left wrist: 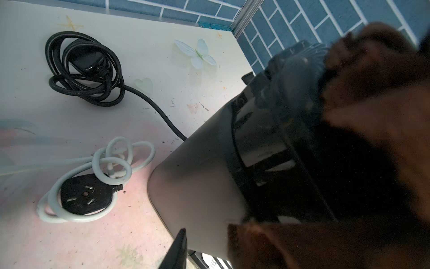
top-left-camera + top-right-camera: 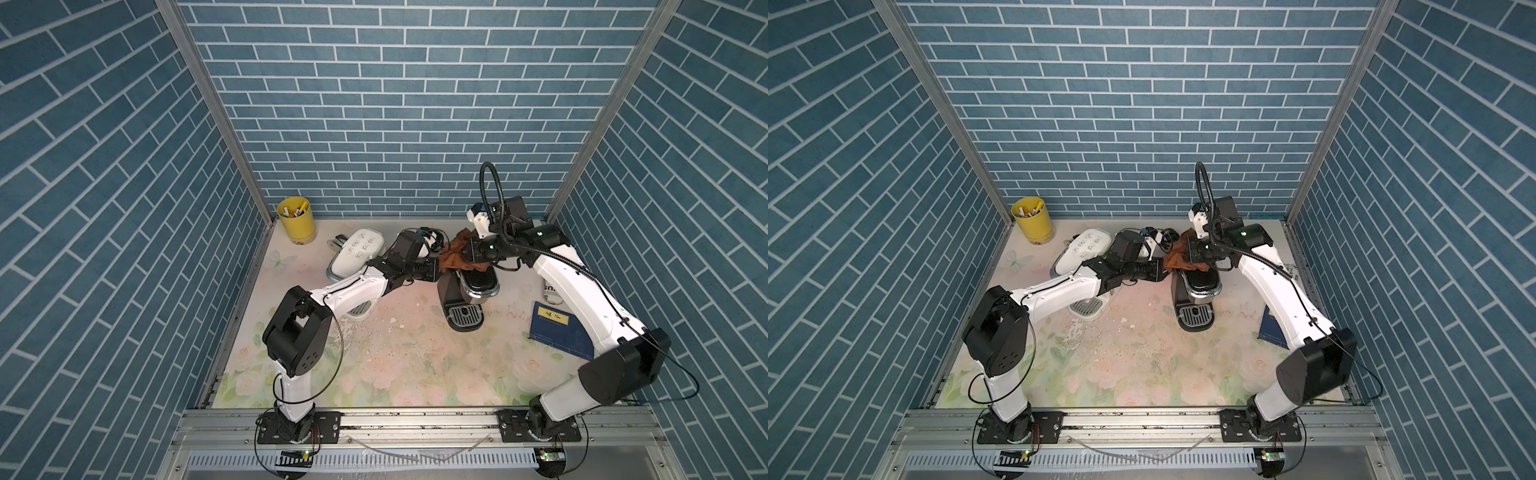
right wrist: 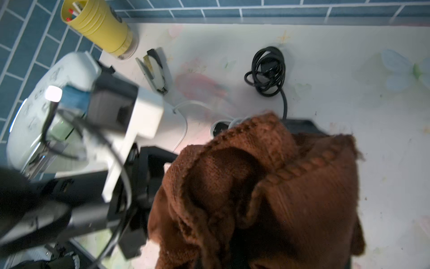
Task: Wipe the surface of a coffee machine
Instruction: Wipe the dirt from the surface of the coffee machine.
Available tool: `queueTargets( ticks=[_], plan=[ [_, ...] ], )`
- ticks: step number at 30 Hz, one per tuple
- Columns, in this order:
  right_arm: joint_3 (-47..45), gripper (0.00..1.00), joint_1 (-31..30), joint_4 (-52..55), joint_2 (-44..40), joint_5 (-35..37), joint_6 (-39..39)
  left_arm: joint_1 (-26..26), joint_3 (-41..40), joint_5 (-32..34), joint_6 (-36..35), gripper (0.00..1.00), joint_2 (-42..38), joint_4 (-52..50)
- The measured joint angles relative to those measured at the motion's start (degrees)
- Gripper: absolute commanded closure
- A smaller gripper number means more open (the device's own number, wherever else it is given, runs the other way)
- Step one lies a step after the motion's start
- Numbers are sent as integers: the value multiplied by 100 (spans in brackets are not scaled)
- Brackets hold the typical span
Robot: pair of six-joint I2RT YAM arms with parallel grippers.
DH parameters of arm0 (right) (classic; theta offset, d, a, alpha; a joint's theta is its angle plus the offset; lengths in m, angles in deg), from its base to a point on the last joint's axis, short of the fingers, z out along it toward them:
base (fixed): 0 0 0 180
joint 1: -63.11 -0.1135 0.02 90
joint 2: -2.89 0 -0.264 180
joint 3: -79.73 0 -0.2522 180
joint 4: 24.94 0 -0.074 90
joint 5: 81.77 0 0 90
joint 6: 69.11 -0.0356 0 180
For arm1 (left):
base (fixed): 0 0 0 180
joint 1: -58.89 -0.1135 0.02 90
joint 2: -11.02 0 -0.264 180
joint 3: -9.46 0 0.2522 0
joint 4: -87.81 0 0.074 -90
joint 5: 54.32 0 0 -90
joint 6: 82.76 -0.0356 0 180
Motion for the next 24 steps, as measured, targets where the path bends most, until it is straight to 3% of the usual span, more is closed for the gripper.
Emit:
queueTargets(
  ticks=[5,12,24],
  plan=[
    [-990,100,-210,-22,-1023,-20,-203,-44,-162,17,0,66,-2,92],
    [-1182,100,-293,-37,-1213,87,-343,-133,-275,15,4,66,-52,96],
    [1176,100,15,83,1119,782,-216,-192,-275,35,0,65,-531,28]
  ],
)
